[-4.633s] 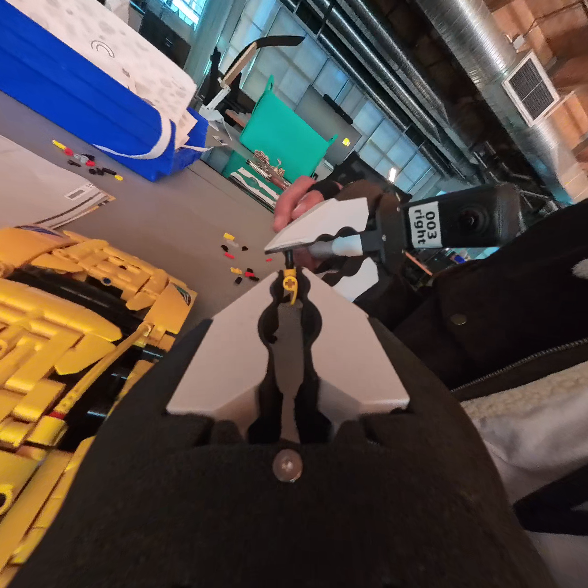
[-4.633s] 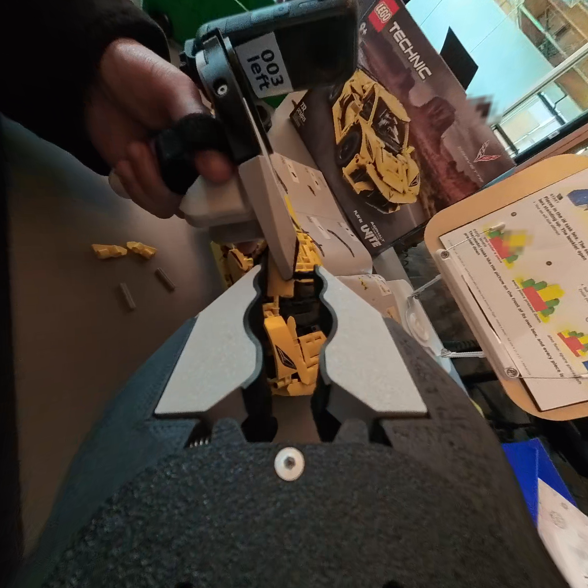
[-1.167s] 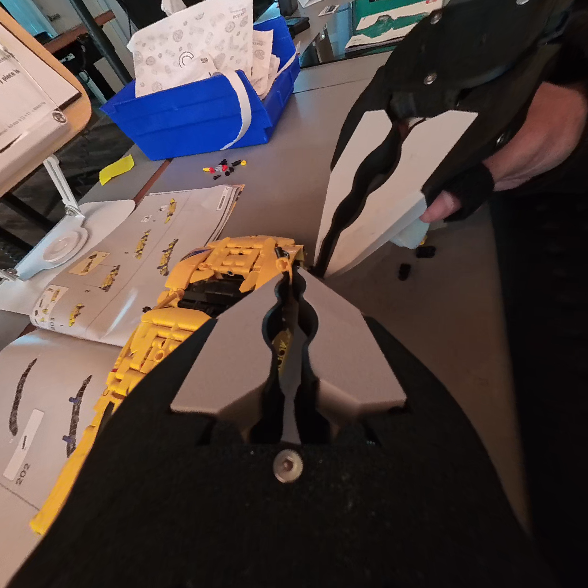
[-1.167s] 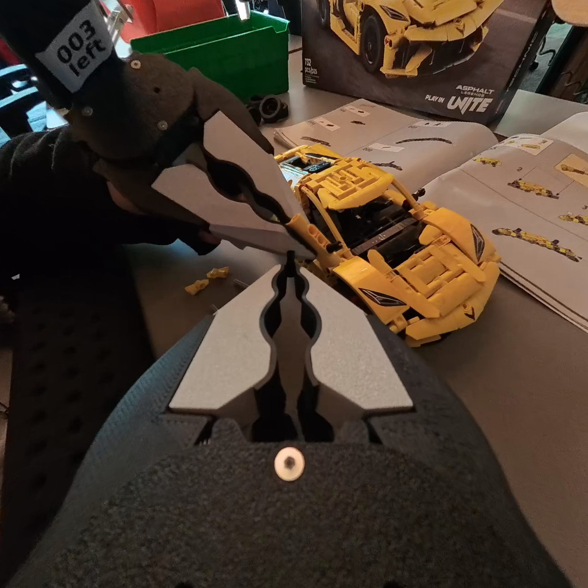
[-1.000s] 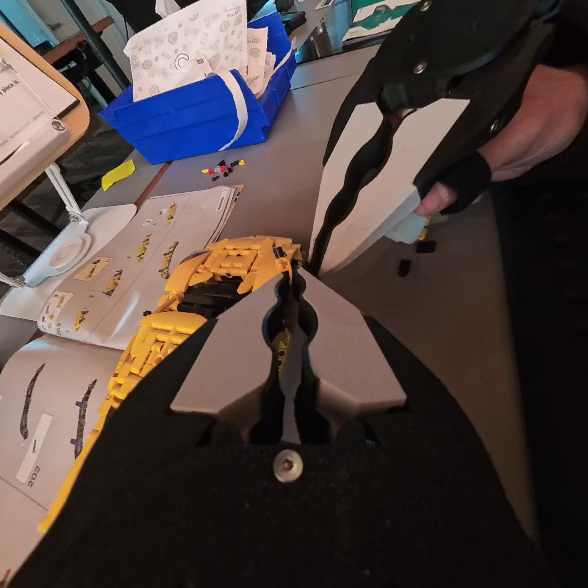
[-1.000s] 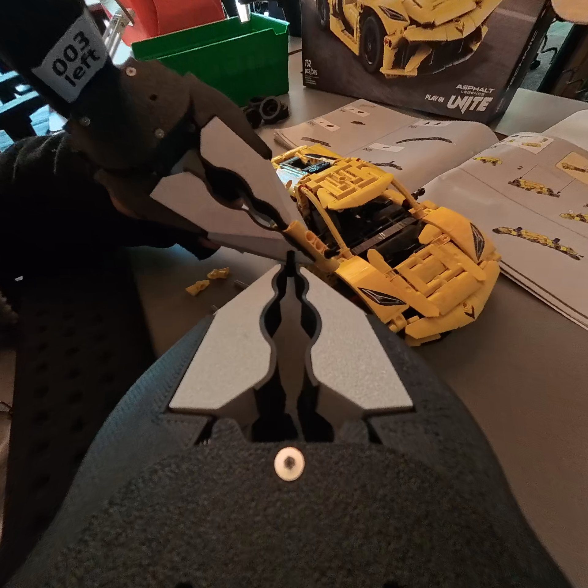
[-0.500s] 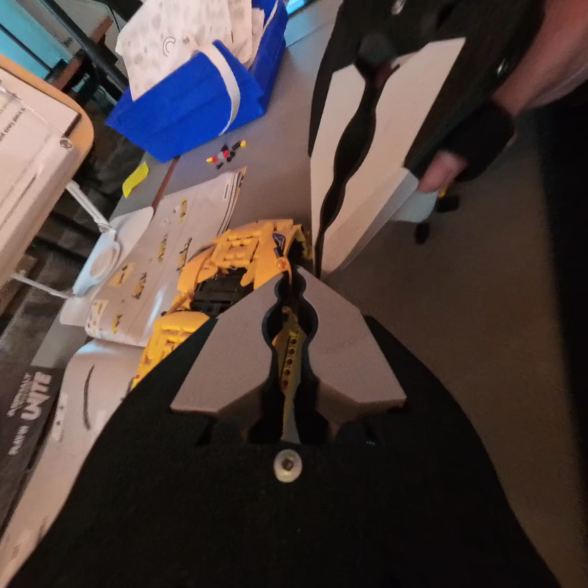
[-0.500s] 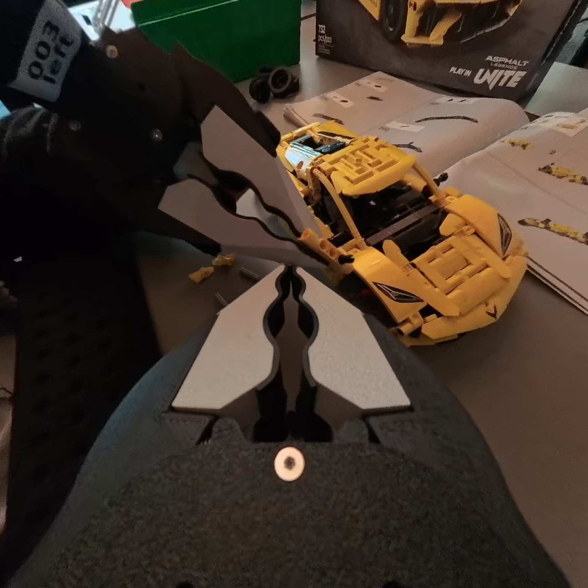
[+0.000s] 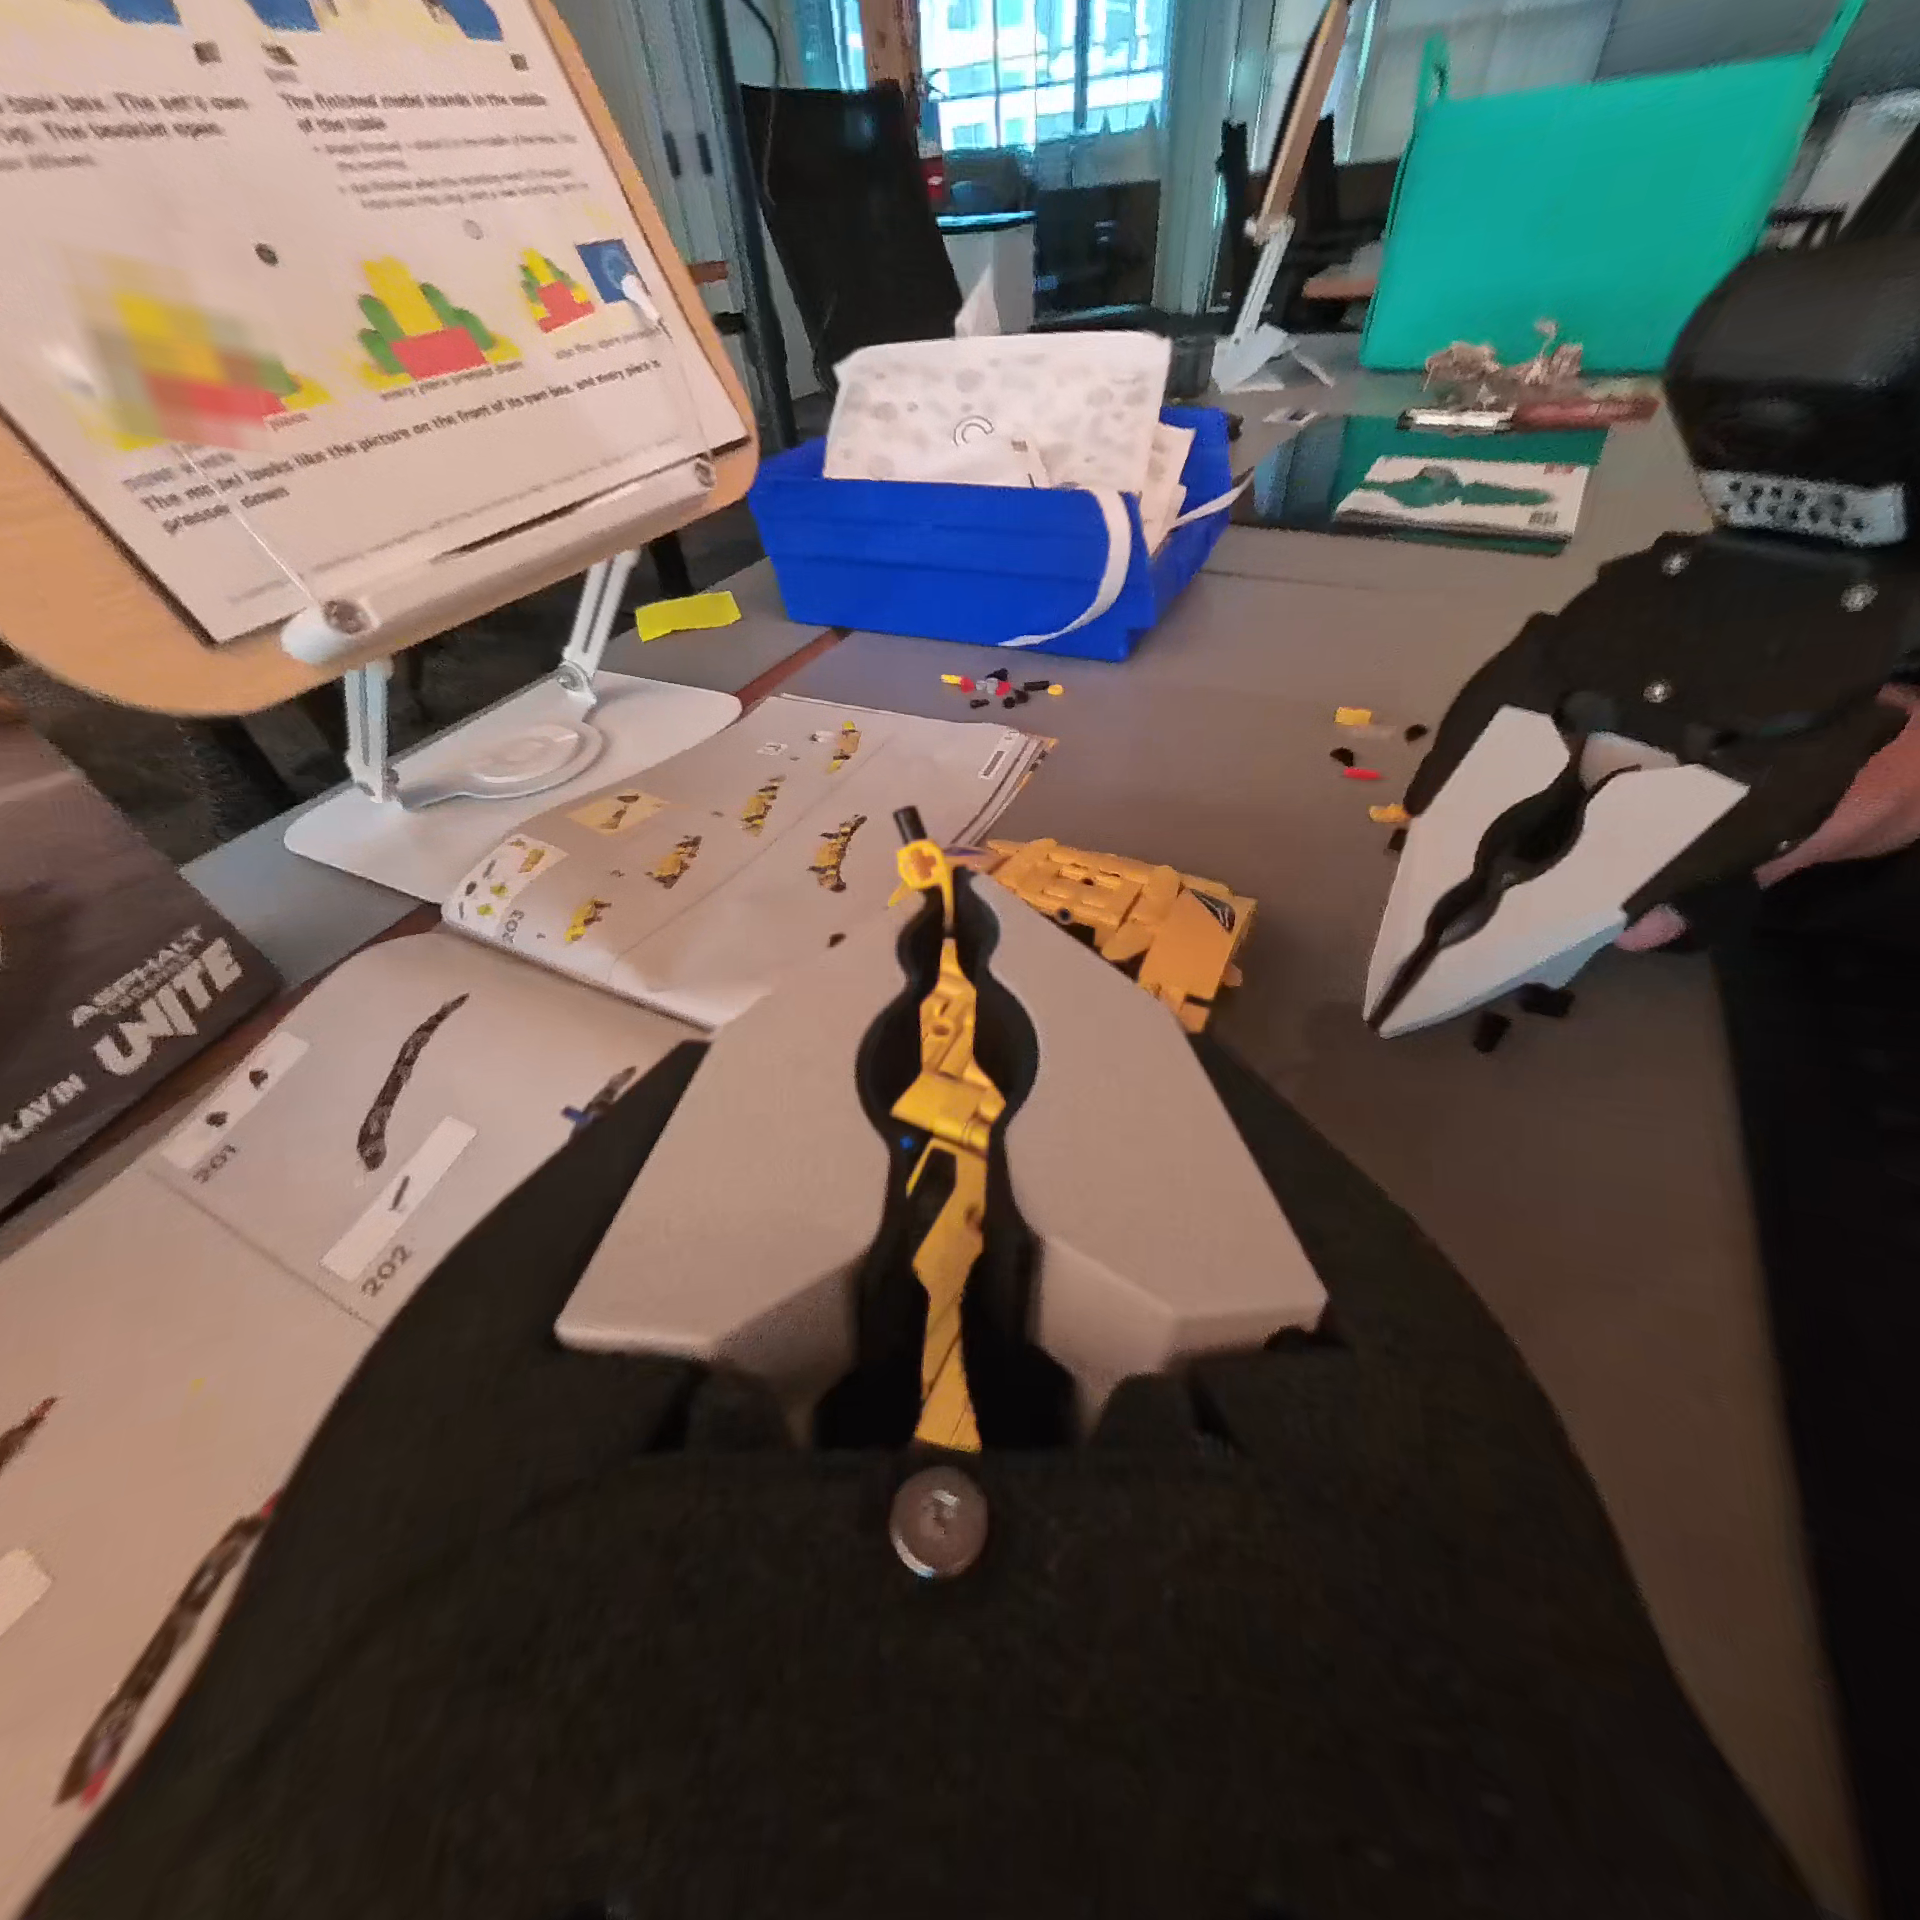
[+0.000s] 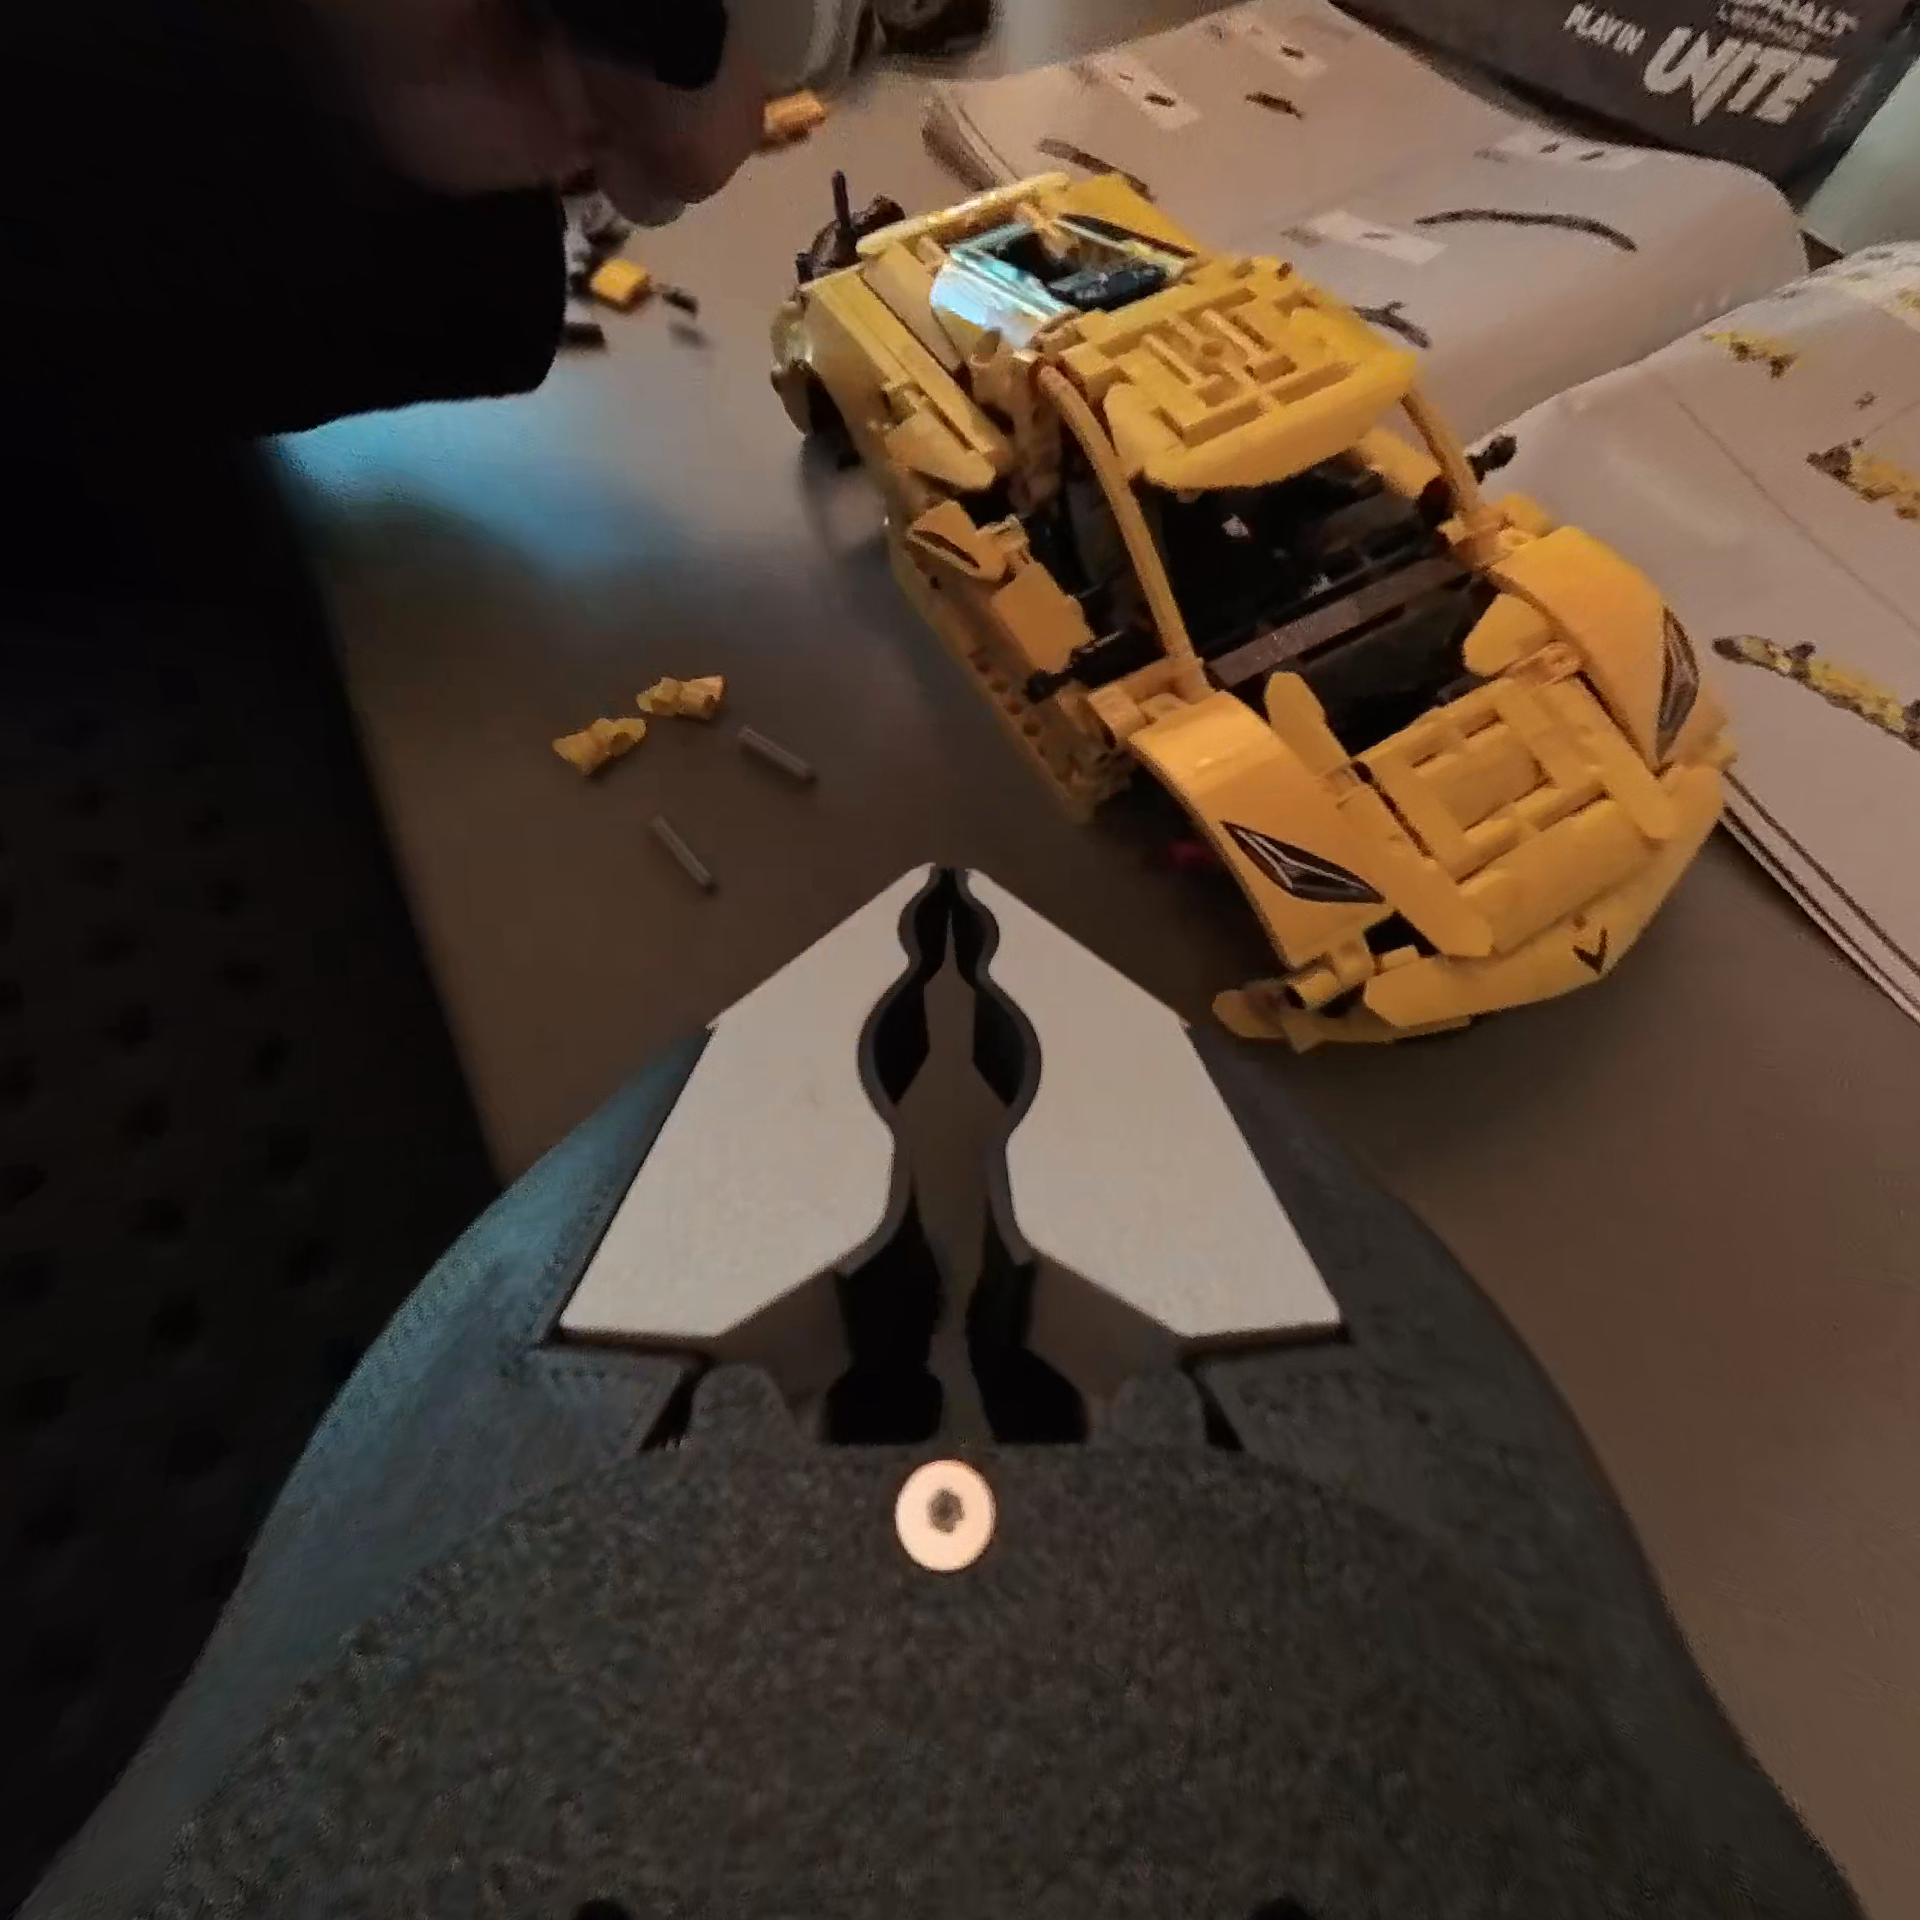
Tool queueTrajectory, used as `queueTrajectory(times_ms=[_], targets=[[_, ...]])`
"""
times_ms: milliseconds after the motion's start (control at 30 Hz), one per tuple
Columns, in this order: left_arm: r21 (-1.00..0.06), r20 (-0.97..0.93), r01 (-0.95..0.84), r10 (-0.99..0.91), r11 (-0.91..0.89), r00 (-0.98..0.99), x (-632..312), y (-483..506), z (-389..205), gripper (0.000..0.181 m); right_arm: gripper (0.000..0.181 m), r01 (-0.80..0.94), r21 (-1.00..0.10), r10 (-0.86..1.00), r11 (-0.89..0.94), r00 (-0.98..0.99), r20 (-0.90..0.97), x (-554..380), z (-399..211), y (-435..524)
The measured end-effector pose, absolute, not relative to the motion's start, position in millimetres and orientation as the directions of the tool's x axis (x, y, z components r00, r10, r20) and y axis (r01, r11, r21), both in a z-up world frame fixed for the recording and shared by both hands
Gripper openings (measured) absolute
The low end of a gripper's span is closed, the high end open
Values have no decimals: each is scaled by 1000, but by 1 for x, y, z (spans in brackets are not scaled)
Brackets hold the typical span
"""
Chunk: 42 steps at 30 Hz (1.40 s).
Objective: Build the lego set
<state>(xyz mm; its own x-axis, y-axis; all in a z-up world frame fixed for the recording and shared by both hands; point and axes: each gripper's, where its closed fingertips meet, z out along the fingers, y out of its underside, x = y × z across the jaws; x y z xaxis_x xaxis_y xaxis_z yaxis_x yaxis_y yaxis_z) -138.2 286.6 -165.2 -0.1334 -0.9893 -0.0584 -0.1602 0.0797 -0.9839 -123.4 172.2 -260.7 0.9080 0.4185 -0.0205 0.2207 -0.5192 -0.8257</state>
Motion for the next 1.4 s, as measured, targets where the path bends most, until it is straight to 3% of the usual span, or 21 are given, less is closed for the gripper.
queueTrajectory(times_ms=[267, 400, 433, 467, 500, 900, 1100, 1400], targets=[[-991, 48, -133, -993, -34, -107, -168, 314, -158, 0, 15, 80, -907, 436, -412, 892, -119, -117, -227, 166], [-987, 108, -128, -991, -98, -74, -189, 322, -157, 0, 25, 47, -914, 355, -404, 929, -109, -77, -212, 143], [-986, 129, -118, -990, -121, -62, -197, 324, -156, 0, 23, 59, -908, 332, -415, 939, -91, -68, -212, 136], [-984, 152, -106, -987, -146, -52, -204, 325, -154, 0, 1, 84, -898, 309, -432, 949, -60, -61, -214, 128], [-981, 172, -93, -984, -168, -41, -213, 325, -152, 1, 0, 100, -893, 272, -439, 962, -26, -54, -215, 123], [-981, 148, -107, -982, -161, 121, -323, 251, -150, 1, 6, 45, -900, 175, -434, 984, -35, -92, -228, 62], [-990, 116, -56, -978, -128, 174, -380, 206, -138, 1, 12, -15, -942, 138, -336, 988, -65, -117, -225, 18], [-993, 91, -56, -985, -100, 147, -379, 193, -122, 0, 13, 18, -954, 142, -300, 989, -26, -123, -218, 14]])
